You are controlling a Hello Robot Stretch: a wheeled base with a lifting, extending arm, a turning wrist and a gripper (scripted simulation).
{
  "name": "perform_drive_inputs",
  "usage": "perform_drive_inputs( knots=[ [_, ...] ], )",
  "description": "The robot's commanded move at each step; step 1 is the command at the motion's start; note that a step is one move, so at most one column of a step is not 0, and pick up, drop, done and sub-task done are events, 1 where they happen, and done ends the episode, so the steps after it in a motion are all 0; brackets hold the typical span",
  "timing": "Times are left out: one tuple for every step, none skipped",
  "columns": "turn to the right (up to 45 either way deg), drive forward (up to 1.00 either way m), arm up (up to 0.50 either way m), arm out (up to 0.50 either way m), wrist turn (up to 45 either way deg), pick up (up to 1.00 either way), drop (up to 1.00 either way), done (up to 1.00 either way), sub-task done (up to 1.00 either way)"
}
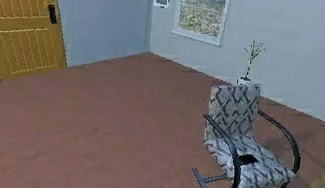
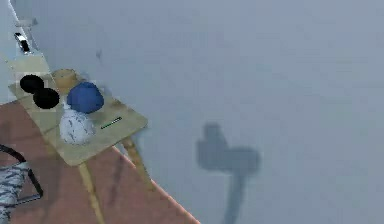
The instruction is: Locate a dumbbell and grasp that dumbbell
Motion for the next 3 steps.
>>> perform_drive_inputs(
  knots=[
    [39.0, 0.0, 0.0, 0.0, 0.0, 0.0, 0.0, 0.0, 0.0],
    [0.0, 0.35, 0.0, 0.0, 0.0, 0.0, 0.0, 0.0, 0.0],
    [-45.0, 0.0, 0.0, 0.0, 0.0, 0.0, 0.0, 0.0, 0.0]
  ],
)
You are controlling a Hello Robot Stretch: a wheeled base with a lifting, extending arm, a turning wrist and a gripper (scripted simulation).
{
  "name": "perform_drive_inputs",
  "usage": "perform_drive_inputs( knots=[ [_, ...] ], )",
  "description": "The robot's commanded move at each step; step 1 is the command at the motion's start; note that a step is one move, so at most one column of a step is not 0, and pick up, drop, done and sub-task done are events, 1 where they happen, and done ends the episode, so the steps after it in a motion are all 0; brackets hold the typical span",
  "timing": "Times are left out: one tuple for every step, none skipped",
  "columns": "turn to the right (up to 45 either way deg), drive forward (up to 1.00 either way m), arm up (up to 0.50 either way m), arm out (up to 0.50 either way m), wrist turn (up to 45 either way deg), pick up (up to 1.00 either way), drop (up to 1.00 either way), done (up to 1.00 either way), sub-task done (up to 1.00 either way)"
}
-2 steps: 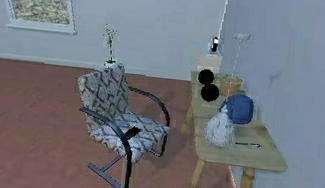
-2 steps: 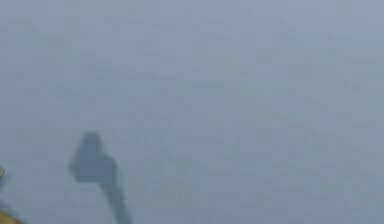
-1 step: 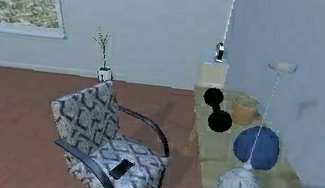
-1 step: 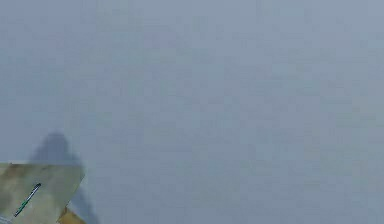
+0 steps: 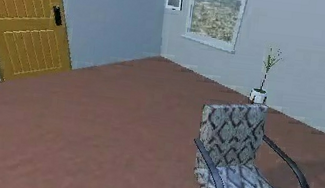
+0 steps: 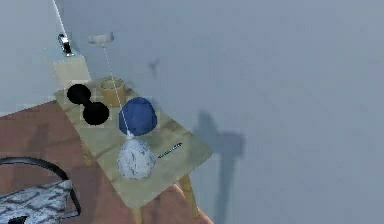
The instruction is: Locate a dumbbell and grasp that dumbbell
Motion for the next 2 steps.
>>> perform_drive_inputs(
  knots=[
    [-24.0, 0.0, 0.0, 0.0, 0.0, 0.0, 0.0, 0.0, 0.0],
    [45.0, 0.0, 0.0, 0.0, 0.0, 0.0, 0.0, 0.0, 0.0]
  ],
)
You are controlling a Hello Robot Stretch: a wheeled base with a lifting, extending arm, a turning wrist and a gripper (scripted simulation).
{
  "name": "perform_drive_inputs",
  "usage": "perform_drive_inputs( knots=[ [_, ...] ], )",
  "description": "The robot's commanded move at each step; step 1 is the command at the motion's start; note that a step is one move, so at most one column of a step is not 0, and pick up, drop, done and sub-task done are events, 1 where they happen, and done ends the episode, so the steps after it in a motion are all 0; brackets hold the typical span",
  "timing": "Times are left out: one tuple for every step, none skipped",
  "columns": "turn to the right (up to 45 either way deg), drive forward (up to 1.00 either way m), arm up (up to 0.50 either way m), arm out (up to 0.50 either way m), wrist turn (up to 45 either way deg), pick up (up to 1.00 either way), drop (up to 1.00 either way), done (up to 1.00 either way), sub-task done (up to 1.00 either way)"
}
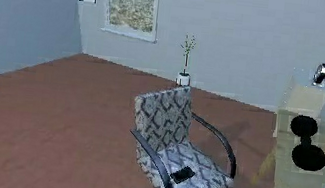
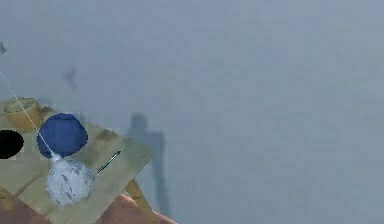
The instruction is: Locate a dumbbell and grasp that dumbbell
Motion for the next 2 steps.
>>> perform_drive_inputs(
  knots=[
    [45.0, 0.0, 0.0, 0.0, 0.0, 0.0, 0.0, 0.0, 0.0],
    [24.0, 0.0, 0.0, 0.0, 0.0, 0.0, 0.0, 0.0, 0.0]
  ],
)
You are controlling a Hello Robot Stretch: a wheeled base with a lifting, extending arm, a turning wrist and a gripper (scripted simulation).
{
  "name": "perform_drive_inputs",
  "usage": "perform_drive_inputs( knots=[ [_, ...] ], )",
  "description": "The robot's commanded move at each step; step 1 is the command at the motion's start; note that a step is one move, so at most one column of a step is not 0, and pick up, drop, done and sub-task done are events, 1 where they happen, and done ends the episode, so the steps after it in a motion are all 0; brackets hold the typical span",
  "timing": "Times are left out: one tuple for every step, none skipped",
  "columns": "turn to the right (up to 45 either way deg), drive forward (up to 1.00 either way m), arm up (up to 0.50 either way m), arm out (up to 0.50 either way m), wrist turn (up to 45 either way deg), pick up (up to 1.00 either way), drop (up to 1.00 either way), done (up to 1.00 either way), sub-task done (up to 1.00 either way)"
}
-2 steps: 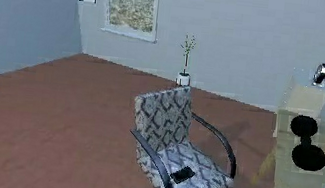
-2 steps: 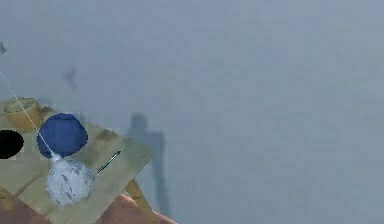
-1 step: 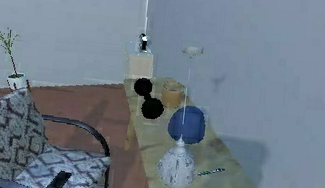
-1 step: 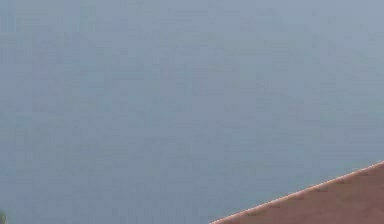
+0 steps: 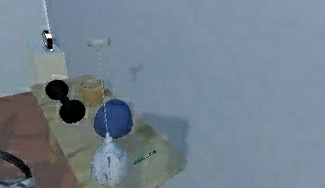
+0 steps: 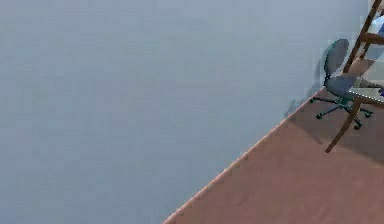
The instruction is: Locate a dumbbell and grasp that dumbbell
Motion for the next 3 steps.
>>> perform_drive_inputs(
  knots=[
    [0.0, 0.25, 0.0, 0.0, 0.0, 0.0, 0.0, 0.0, 0.0],
    [-45.0, 0.0, 0.0, 0.0, 0.0, 0.0, 0.0, 0.0, 0.0],
    [-45.0, 0.0, 0.0, 0.0, 0.0, 0.0, 0.0, 0.0, 0.0]
  ],
)
